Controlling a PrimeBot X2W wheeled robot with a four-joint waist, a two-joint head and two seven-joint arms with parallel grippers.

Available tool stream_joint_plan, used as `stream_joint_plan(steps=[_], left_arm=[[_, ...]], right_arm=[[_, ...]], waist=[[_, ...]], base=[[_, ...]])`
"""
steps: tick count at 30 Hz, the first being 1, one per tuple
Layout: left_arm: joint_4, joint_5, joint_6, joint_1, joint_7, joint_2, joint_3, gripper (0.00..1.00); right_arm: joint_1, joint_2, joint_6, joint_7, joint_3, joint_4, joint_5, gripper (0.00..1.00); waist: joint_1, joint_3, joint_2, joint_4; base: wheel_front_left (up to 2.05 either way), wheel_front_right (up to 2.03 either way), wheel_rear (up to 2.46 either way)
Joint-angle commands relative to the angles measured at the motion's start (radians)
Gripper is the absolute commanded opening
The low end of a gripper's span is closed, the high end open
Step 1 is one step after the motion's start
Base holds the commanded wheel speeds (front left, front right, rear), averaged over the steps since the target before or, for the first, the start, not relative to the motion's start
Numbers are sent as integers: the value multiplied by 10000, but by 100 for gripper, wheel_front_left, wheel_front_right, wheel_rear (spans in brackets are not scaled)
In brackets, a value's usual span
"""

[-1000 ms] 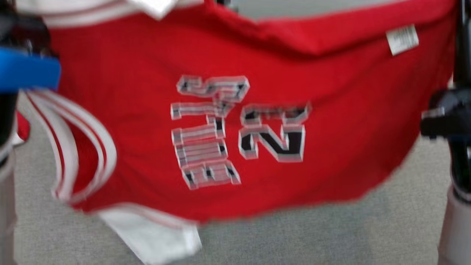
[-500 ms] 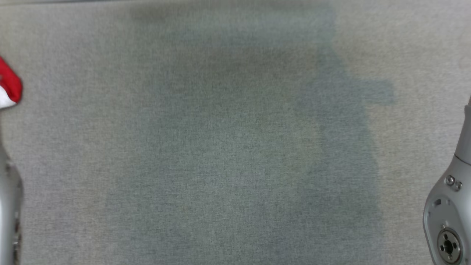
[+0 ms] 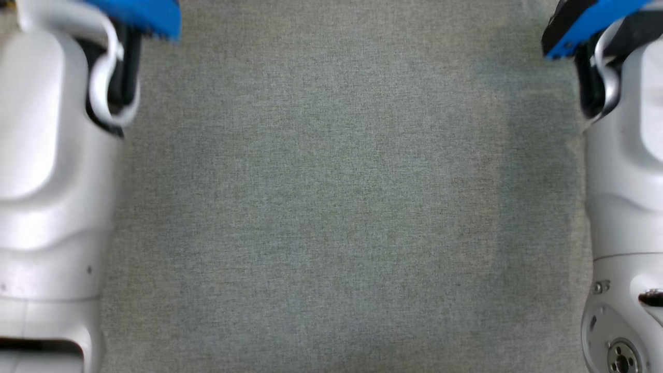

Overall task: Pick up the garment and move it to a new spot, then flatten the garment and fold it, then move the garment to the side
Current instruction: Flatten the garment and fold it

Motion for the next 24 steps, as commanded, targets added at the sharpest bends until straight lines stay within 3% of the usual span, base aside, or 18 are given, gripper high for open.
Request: stream_joint_plan(steps=[1,11,17,24], left_arm=[[-3,-83,-29,201,-145,13,81,0],[-1164,-968,14,3065,-1210,130,611,0],[-2533,-1415,341,5081,-1371,5,903,0],[-4406,-1829,739,7754,-1127,68,1025,0]], right_arm=[[128,-32,-2,-177,-59,110,17,0],[955,-27,-2,-1845,-44,1397,1272,0],[2267,-25,-2,-2094,347,877,2264,0],[4653,-32,-2,-2134,941,-567,2919,0]], waist=[[-2,-5,0,-6],[-2,-590,0,-48],[-2,-1412,0,9],[-2,-2823,0,-106]], base=[[0,0,0],[0,0,0],[0,0,0],[0,0,0]])
